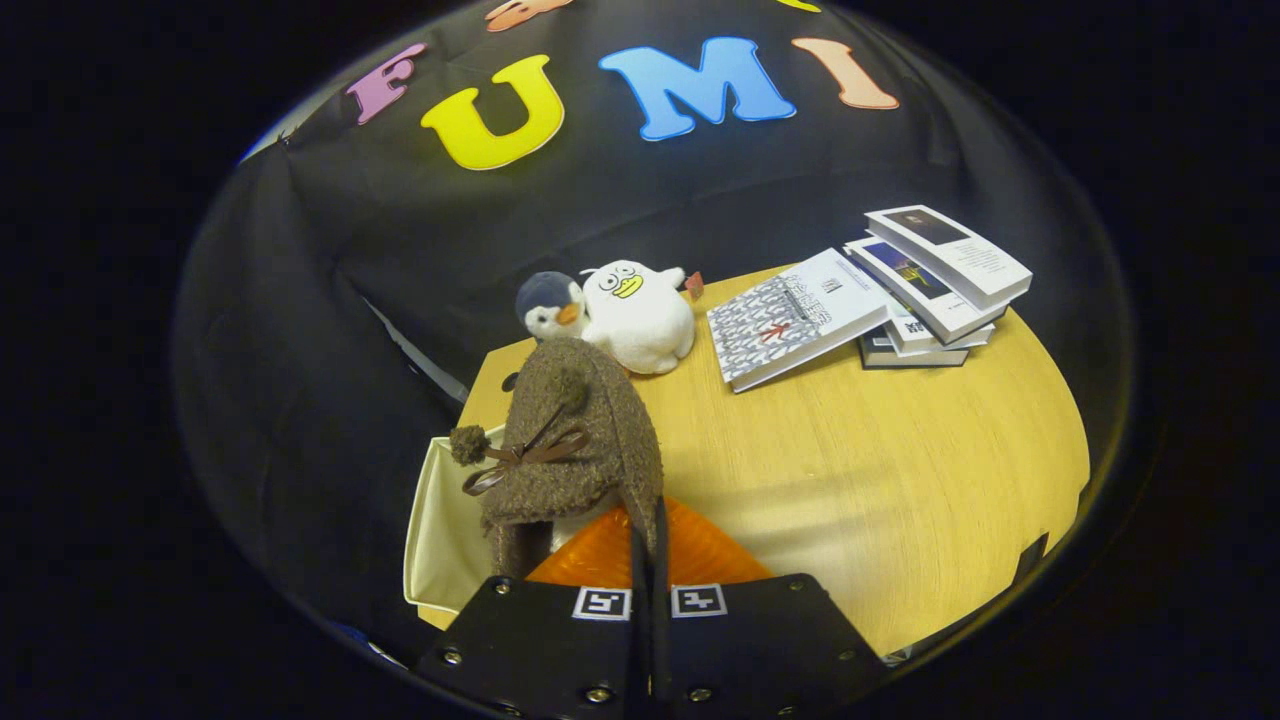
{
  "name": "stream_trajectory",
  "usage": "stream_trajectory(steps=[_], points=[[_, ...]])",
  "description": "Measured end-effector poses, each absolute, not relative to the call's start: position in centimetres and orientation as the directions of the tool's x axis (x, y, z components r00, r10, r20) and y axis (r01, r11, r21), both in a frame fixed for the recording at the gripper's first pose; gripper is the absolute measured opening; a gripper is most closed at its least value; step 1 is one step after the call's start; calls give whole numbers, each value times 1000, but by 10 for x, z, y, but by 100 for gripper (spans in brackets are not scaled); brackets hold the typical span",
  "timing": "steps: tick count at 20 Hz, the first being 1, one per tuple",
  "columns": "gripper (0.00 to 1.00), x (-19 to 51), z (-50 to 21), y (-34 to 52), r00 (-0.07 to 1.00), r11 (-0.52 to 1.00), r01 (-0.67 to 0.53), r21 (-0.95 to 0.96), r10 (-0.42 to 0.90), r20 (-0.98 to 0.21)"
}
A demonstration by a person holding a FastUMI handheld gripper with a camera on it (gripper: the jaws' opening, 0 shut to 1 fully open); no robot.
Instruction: Open the storage box then place both shoes into the box .Put the left shoe in first, then the right shoe, with the right side of both shoes facing outward in a uniform manner.
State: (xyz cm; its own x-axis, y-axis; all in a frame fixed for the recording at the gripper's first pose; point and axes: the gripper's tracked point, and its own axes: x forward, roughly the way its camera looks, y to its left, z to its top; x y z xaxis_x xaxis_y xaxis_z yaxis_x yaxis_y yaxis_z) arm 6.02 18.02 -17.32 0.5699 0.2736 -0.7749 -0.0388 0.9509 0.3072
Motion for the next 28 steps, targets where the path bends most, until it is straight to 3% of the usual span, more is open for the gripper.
stream_trajectory(steps=[9,17,18,20,22,25,28], points=[[1,57,-187,279,508,932,-144,334,359,-783],[1,49,-198,306,491,930,-169,326,366,-790],[4,48,-198,307,491,931,-175,322,366,-790],[19,53,-188,308,532,929,-193,316,370,-762],[62,61,-172,301,584,935,-217,282,356,-730],[98,71,-131,289,680,934,-279,224,357,-641],[98,67,-89,269,764,932,-330,148,356,-538]])
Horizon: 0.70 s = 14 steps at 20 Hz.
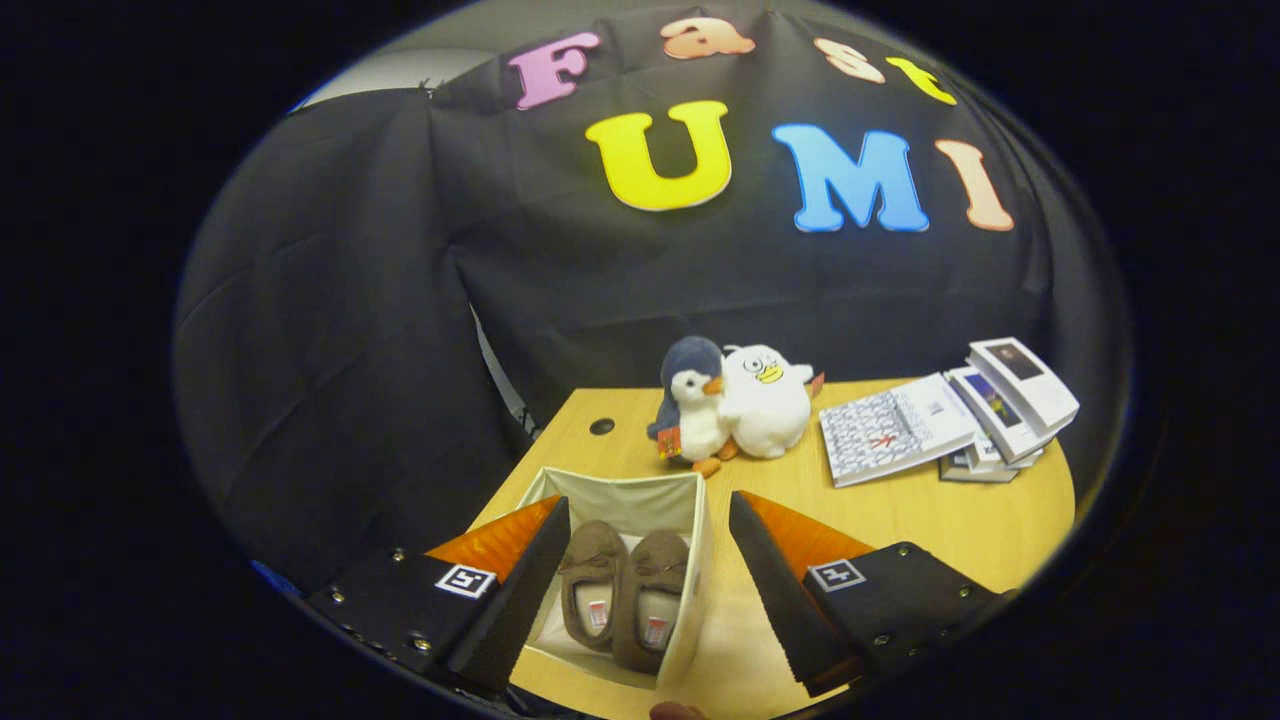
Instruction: Open the storage box then place both shoes into the box .Put the left shoe in first, then the right shoe, with the right side of both shoes facing outward in a uniform manner.
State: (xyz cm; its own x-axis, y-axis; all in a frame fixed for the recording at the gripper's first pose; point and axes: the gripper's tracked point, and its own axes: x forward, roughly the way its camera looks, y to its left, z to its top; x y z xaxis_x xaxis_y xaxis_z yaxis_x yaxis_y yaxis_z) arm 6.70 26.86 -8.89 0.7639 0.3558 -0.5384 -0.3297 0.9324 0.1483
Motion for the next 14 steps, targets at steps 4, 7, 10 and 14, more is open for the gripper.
stream_trajectory(steps=[4,7,10,14], points=[[98,66,-37,226,858,947,-319,47,309,-410],[98,68,-17,193,904,960,-278,-5,260,-339],[98,67,0,163,940,974,-226,-13,215,-266],[98,65,18,130,967,986,-169,-1,165,-192]])
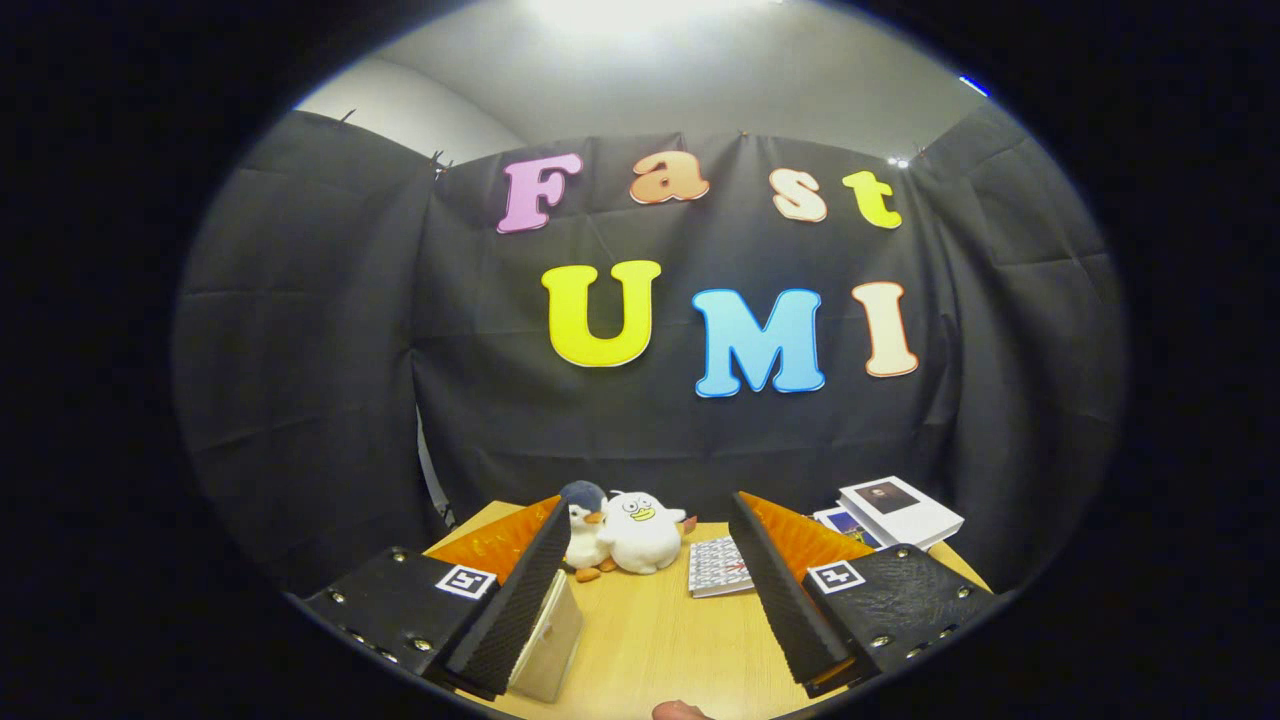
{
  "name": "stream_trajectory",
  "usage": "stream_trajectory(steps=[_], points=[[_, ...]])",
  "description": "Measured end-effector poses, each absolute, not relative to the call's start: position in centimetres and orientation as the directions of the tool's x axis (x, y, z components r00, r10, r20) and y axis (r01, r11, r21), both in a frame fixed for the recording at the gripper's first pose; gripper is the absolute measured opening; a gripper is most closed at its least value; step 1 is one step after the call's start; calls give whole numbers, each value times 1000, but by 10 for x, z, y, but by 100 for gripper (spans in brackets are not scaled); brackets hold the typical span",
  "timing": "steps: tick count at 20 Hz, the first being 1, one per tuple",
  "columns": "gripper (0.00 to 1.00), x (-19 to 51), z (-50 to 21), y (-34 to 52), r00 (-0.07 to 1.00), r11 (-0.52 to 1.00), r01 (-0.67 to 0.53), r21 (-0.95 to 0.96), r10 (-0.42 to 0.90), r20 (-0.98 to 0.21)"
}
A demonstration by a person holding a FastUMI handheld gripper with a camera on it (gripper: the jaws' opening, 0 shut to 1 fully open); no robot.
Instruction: Open the storage box then place both shoes into the box .Put the left shoe in first, then the right shoe, with the right side of both shoes facing outward in a uniform manner.
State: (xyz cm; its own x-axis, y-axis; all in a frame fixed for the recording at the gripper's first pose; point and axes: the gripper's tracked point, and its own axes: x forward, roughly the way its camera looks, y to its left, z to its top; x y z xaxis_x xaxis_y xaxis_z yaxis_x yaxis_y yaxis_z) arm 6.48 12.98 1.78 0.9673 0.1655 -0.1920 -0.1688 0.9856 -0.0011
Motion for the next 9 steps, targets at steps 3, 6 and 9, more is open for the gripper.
stream_trajectory(steps=[3,6,9], points=[[98,65,29,119,976,988,-154,3,152,-156],[98,66,40,117,981,988,-154,8,154,-122],[98,66,42,120,980,987,-162,14,163,-111]])
